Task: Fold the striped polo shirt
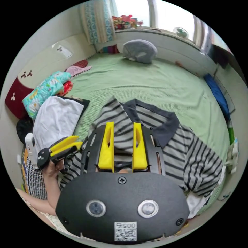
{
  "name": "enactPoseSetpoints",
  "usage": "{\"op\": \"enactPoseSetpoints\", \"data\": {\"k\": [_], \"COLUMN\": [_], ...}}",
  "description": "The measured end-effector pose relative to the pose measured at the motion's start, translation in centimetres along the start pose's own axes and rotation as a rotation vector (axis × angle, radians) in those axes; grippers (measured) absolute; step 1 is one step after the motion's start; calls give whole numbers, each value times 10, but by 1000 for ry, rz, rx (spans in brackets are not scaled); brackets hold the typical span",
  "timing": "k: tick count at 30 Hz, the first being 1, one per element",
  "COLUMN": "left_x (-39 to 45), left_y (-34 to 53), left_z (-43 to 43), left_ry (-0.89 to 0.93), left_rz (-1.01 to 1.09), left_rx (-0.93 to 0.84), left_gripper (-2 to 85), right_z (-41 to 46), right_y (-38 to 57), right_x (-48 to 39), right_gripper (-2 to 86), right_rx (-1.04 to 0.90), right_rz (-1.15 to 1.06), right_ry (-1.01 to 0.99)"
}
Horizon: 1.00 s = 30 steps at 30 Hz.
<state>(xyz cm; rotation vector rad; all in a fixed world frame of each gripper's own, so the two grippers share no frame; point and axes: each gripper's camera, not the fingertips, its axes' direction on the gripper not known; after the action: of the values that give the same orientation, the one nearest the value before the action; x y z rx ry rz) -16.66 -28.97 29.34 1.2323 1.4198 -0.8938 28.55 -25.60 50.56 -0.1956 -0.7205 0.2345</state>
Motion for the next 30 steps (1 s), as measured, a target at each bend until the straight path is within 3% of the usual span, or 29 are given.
{"op": "enactPoseSetpoints", "data": {"k": [4,15,19,24,30], "left_x": [-5,-24,-30,-61,-69], "left_y": [-12,-30,-36,-30,-39], "left_z": [27,65,65,24,53], "left_ry": [-52,-111,-167,-26,-203], "left_rz": [-23,-53,-60,-168,-167], "left_rx": [-81,-181,-176,54,-90], "left_gripper": [111,75,48,42,49], "right_z": [59,196,191,164,193], "right_y": [-59,-118,-118,-121,-125], "right_x": [-39,-66,-66,-67,-92], "right_gripper": [111,51,31,0,-8], "right_rx": [-94,-322,-243,-109,-165], "right_rz": [-83,33,60,105,97], "right_ry": [-35,8,-26,-120,-135]}}
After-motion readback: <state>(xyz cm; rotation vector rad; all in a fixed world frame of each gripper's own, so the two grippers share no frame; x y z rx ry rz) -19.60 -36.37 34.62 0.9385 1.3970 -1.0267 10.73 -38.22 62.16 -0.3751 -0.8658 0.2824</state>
